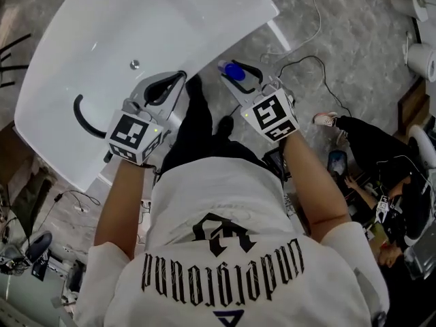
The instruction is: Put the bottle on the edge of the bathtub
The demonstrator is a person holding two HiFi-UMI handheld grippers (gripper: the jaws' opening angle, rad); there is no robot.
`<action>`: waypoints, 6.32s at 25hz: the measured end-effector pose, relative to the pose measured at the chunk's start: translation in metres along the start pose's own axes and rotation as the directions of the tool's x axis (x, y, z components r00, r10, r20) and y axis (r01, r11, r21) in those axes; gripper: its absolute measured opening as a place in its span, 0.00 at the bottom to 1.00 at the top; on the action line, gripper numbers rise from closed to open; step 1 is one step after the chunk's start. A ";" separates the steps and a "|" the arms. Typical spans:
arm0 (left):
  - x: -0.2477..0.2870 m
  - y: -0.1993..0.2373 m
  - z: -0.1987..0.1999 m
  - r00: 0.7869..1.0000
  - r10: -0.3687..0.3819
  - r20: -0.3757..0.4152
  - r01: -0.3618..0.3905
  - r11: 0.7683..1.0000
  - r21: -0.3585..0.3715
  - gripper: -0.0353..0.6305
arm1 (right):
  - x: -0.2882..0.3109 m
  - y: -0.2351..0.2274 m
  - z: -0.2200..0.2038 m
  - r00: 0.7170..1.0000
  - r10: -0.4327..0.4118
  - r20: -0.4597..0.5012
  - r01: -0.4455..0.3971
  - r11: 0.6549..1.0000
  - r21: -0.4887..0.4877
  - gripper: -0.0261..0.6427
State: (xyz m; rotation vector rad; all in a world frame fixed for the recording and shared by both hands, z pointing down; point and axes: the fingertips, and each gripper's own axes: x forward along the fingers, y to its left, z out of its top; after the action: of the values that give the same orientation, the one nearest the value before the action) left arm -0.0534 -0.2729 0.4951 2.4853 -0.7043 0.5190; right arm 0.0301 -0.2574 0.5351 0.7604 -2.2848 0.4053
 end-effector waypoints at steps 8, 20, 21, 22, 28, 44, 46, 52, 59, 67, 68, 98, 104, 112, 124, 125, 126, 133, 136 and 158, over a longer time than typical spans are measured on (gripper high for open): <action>0.022 0.032 -0.032 0.999 -0.006 -0.044 0.005 1.000 -0.016 0.06 | 0.061 -0.003 -0.043 0.995 0.008 -0.099 -0.009 1.000 -0.012 0.27; 0.043 0.040 -0.078 0.992 -0.021 -0.126 0.016 0.999 -0.035 0.06 | 0.112 -0.008 -0.097 0.981 0.010 -0.194 -0.017 0.999 -0.038 0.27; 0.042 0.040 -0.080 0.991 -0.021 -0.129 0.017 0.999 -0.038 0.06 | 0.114 -0.007 -0.098 0.980 0.005 -0.200 -0.013 0.999 -0.039 0.27; 0.041 0.040 -0.081 0.991 -0.022 -0.131 0.017 0.999 -0.040 0.06 | 0.115 -0.006 -0.098 0.979 0.001 -0.204 -0.010 0.999 -0.040 0.27; 0.043 0.038 -0.084 0.990 -0.029 -0.136 0.023 0.999 -0.046 0.06 | 0.119 -0.007 -0.104 0.976 -0.011 -0.216 0.000 0.999 -0.052 0.27; 0.041 0.034 -0.093 0.988 -0.040 -0.148 0.031 0.998 -0.062 0.06 | 0.125 -0.006 -0.106 0.980 -0.020 -0.199 0.013 0.999 -0.038 0.34; 0.040 0.036 -0.091 0.989 -0.038 -0.145 0.029 0.998 -0.062 0.06 | 0.126 -0.007 -0.102 0.981 -0.023 -0.193 0.016 0.999 -0.040 0.35; 0.036 0.034 -0.095 0.990 -0.028 -0.140 0.020 0.998 -0.062 0.06 | 0.124 -0.005 -0.098 0.984 -0.027 -0.177 0.019 0.999 -0.049 0.37; 0.032 -0.005 -0.092 0.991 -0.007 -0.133 0.001 0.999 -0.044 0.06 | 0.078 0.007 -0.100 0.988 -0.041 -0.149 0.035 0.998 -0.045 0.37; 0.013 -0.061 -0.074 0.997 0.024 -0.071 -0.022 0.999 0.027 0.06 | -0.001 0.030 -0.079 0.995 -0.081 -0.053 0.080 0.997 -0.021 0.34; 0.010 -0.070 -0.073 0.998 0.028 -0.063 -0.025 0.999 0.034 0.06 | -0.015 0.036 -0.076 0.996 -0.086 -0.037 0.085 0.996 -0.024 0.33; -0.161 -0.309 0.052 0.949 -0.025 0.315 -0.062 0.963 0.263 0.06 | -0.312 0.162 0.024 0.898 -0.203 0.390 0.236 0.971 -0.040 0.04; -0.186 -0.327 0.043 0.946 0.022 0.323 -0.105 0.965 0.239 0.06 | -0.334 0.183 0.029 0.894 -0.163 0.417 0.207 0.976 -0.063 0.04; -0.227 -0.342 0.028 0.953 0.059 0.298 -0.130 0.966 0.224 0.06 | -0.347 0.206 0.020 0.891 -0.156 0.427 0.185 0.982 -0.027 0.04; -0.301 -0.347 -0.023 0.962 -0.099 0.256 0.026 0.961 0.275 0.06 | -0.353 0.290 0.024 0.850 -0.318 0.420 0.319 0.945 0.069 0.04; -0.312 -0.345 -0.029 0.961 -0.106 0.254 0.032 0.960 0.278 0.06 | -0.351 0.303 0.025 0.848 -0.325 0.418 0.326 0.943 0.072 0.04; -0.322 -0.342 -0.035 0.961 -0.110 0.252 0.037 0.960 0.279 0.06 | -0.348 0.314 0.026 0.847 -0.334 0.414 0.333 0.940 0.077 0.04; -0.364 -0.338 -0.076 0.958 -0.170 0.232 0.104 0.957 0.272 0.06 | -0.334 0.392 0.021 0.849 -0.366 0.380 0.352 0.930 0.108 0.04; -0.372 -0.341 -0.092 0.955 -0.192 0.228 0.129 0.955 0.267 0.06 | -0.330 0.418 0.025 0.853 -0.360 0.378 0.352 0.931 0.092 0.04; -0.351 -0.542 -0.139 0.960 -0.160 0.228 0.078 0.941 0.329 0.06 | -0.455 0.500 -0.104 0.869 -0.253 0.426 0.258 0.965 0.045 0.04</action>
State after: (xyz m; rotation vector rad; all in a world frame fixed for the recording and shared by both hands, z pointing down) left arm -0.0537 0.3379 0.2438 2.9133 -0.5943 0.2899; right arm 0.0433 0.3680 0.2573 1.2301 -2.5331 0.1013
